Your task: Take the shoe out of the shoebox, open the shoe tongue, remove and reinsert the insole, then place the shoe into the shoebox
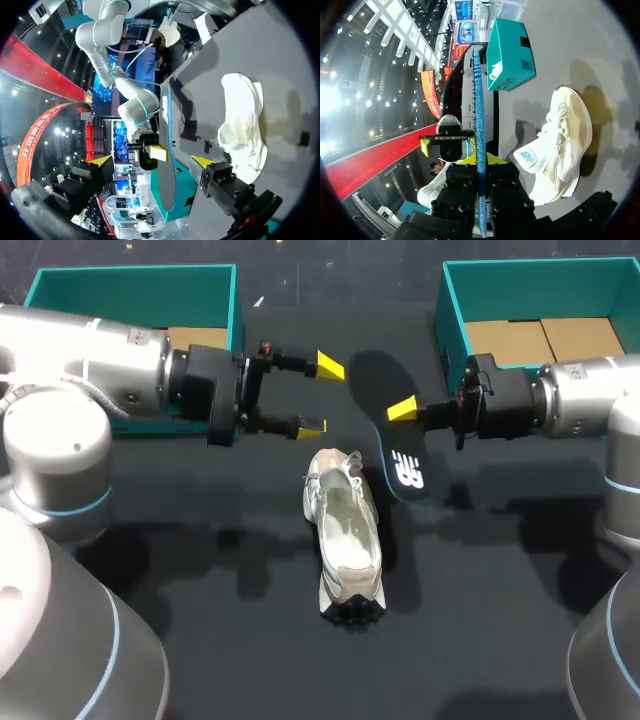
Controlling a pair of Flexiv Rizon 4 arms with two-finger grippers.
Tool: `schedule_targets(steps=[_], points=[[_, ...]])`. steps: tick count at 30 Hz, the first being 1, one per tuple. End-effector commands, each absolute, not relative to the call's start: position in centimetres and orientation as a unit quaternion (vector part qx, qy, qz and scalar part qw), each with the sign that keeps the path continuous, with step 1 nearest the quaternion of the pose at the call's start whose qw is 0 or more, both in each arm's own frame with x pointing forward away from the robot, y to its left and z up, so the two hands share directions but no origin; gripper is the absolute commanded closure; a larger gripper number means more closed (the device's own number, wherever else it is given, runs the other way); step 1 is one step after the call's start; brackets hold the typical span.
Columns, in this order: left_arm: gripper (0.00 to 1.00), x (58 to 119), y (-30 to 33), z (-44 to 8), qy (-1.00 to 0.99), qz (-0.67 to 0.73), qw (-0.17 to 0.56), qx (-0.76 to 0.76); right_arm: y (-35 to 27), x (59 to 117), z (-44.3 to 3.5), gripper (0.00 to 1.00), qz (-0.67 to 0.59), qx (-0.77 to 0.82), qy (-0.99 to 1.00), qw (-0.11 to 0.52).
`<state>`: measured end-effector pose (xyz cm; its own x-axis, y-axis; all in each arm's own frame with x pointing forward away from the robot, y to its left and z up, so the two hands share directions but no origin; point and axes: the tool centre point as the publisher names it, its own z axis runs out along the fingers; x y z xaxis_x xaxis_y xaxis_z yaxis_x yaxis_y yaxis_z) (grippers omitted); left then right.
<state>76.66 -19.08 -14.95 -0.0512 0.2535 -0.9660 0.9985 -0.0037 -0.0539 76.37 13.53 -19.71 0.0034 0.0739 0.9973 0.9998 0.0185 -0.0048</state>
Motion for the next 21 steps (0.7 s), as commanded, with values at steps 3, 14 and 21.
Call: schedule_targets(steps=[3, 14, 21], points=[[0.0, 80.5, -18.6, -13.0, 0.605, -0.394, 0.307, 0.62, 14.1, 75.6, -21.3, 1.0, -0.485, -0.519, -0.506, 0.489], [0.0, 80.8, -18.9, -12.4, 0.6, -0.39, 0.301, 0.63, 14.1, 75.5, -21.4, 1.0, -0.486, -0.52, -0.505, 0.488], [0.0, 82.7, -20.3, -10.0, 0.624, -0.335, 0.207, 0.675, 14.1, 75.5, -21.4, 1.0, -0.486, -0.52, -0.505, 0.488]])
